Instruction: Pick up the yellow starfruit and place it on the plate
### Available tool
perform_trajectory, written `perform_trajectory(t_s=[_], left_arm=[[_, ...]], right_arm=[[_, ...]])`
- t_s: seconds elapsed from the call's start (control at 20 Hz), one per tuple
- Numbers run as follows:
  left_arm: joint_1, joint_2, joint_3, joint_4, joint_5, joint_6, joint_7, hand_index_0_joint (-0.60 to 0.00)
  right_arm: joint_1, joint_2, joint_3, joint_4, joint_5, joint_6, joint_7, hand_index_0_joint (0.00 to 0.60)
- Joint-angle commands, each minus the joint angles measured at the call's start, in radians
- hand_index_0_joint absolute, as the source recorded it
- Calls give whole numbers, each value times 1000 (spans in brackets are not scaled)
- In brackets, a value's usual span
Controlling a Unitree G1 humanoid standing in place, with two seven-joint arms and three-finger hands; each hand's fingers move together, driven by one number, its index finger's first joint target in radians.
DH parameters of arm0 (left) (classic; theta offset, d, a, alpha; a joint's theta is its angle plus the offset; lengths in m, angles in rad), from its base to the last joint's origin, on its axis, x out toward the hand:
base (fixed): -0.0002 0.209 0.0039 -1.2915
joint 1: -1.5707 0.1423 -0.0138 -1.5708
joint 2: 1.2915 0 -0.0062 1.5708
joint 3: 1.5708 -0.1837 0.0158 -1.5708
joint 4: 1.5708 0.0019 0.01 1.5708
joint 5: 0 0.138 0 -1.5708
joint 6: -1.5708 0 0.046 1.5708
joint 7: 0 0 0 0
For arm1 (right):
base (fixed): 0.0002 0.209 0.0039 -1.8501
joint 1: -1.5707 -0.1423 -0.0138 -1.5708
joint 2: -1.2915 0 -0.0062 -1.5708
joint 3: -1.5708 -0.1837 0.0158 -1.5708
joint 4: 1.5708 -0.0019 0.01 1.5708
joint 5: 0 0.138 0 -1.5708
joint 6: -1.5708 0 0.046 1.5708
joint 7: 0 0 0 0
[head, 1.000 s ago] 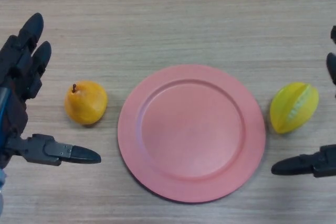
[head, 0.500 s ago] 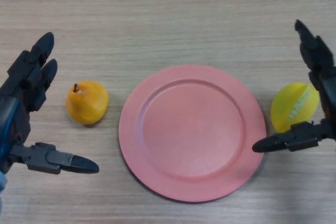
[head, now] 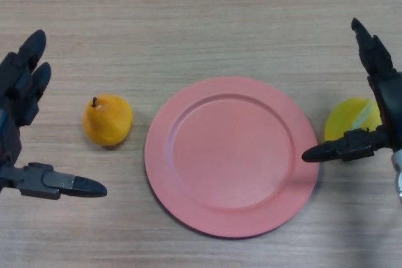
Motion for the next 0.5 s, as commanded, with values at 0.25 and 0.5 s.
perform_trajectory(t_s=[0.25,0.5], left_arm=[[-26,43,75,-27,-12,-119,71,0],[-28,42,88,-39,-39,-122,75,0]], right_arm=[[-123,-82,-51,197,-14,-249,-115,0],[-192,-113,-47,425,-61,-367,-147,0]])
